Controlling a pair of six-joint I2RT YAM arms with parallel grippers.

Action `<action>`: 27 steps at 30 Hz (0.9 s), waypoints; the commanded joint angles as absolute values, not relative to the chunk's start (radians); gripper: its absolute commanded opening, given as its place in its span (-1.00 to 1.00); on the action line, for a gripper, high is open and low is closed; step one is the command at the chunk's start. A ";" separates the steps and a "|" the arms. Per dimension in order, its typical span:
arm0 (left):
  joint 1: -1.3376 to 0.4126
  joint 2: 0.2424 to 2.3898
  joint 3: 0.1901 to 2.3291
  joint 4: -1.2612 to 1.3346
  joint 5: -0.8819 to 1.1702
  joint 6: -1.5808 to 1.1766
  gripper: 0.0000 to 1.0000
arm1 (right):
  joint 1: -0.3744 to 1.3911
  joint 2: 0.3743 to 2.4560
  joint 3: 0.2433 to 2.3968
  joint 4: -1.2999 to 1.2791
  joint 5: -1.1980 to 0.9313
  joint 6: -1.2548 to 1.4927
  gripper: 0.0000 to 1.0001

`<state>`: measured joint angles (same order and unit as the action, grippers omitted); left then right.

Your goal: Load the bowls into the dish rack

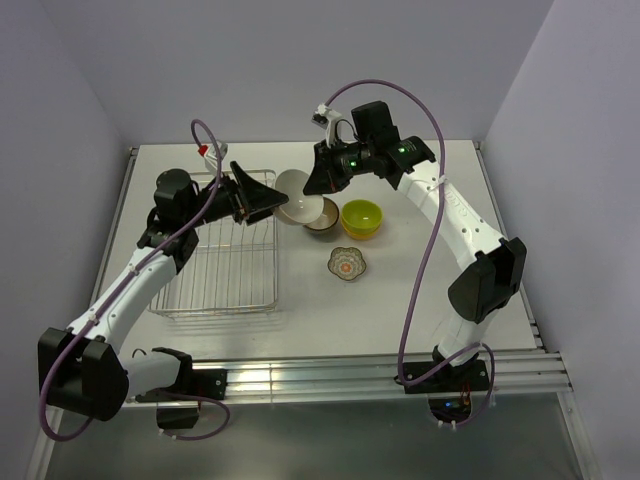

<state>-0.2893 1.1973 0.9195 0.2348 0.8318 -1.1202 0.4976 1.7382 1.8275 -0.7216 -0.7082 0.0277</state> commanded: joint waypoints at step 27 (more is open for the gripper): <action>-0.267 1.169 0.900 0.261 0.821 -1.118 -1.00 | 0.508 1.735 1.868 -0.683 -0.741 0.048 0.03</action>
